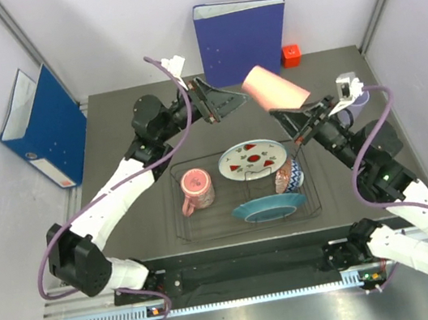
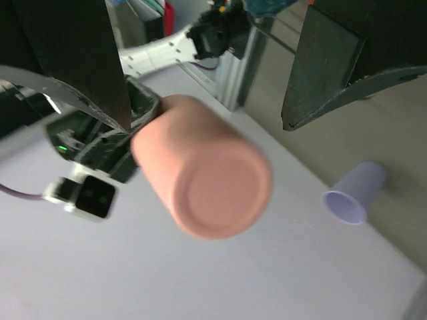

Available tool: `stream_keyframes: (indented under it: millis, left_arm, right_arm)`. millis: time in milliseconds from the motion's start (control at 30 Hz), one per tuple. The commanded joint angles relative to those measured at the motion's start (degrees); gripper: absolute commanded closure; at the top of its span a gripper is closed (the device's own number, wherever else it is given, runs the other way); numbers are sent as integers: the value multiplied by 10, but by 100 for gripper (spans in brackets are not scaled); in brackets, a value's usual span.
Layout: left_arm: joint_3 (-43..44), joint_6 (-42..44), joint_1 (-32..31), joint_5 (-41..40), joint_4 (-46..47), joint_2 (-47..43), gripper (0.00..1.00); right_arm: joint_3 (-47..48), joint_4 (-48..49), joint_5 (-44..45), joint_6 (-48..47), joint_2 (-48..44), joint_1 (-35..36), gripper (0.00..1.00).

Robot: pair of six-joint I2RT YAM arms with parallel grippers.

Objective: Unload the mixed dishes from the dish rack
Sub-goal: Pick up the cup from the dish rack, then place the cup at the center of the board.

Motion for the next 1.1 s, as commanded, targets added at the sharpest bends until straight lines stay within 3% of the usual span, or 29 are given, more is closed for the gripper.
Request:
stream_keyframes:
  millis: [0,133,200,333,500,567,600,633,700,833,900,1067]
  left_arm:
    - [17,63,28,-114,-129,-36,1]
    - [18,60,48,-245,-253,-56,1]
    - [21,61,48,-292,-314,-61,1]
    - [21,53,48,-324,-385,-66,1]
    - [-18,39,48,-326,-406,-86,1]
    - [-33,37,48,-330,-418,-97,1]
    - [-37,38,48,-332,-425,-100,1]
    - [-39,40,48,-337,-441,-105,1]
    - [-46,38,48,-343,-456,-110,1]
    - [-60,38,47,-348,-480,-125,1]
    - [-78,34,47,-348,-477,-133,1]
    - [-101,36,47,-348,-483,-149,1]
  right_arm:
    - [66,-57,139,-43,-12,-7,100]
    - [148,-210,289,-59,16,-7,100]
    - [210,-306,406,-42,54,-8,100]
    - [370,-487,504,30,149,-53,100]
    - [487,-640,458,85,249,-130,100]
    - [516,-663,381,87,277,-175,100]
    - [521,-683,346,87,286,-233,100]
    - [521,-693,268,88,297,-264,100]
    - [509,-718,196,85,327,-342,100]
    - [368,-684,74,117,328,-413,100]
    - [339,-670,62,132,326,-424,100]
    - [338,-690,123,132,354,-433,100]
